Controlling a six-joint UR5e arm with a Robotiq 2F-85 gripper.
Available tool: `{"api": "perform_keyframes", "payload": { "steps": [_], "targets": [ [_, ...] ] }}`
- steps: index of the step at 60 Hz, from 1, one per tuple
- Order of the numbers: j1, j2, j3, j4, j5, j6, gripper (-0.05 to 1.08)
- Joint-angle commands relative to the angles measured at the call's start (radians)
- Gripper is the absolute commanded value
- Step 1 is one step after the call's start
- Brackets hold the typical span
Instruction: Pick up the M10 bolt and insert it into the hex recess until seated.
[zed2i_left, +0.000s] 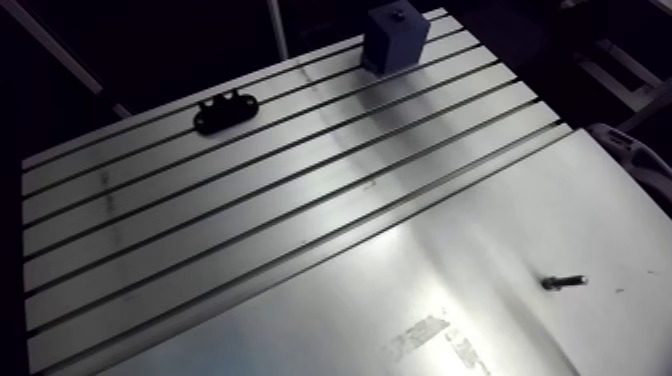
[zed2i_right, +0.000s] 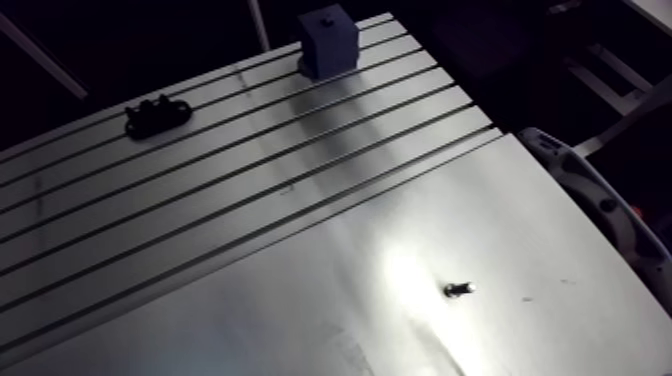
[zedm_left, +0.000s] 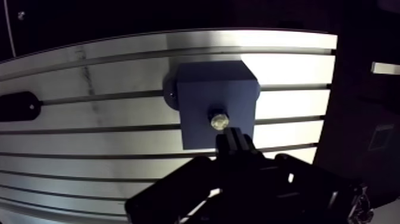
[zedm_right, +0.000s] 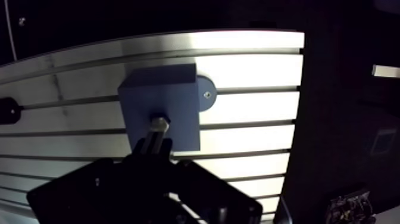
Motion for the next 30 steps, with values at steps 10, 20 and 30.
{"api": "perform_keyframes", "payload": {
  "steps": [10, 20, 30],
  "targets": [
    [0.000, 0.017, 0.002, -0.002, 0.003, -0.001, 1.08],
    [0.000, 0.017, 0.010, -0.004, 0.003, -0.003, 1.08],
    [0.000, 0.017, 0.016, -0.005, 0.003, -0.004, 1.08]
  ]
}}
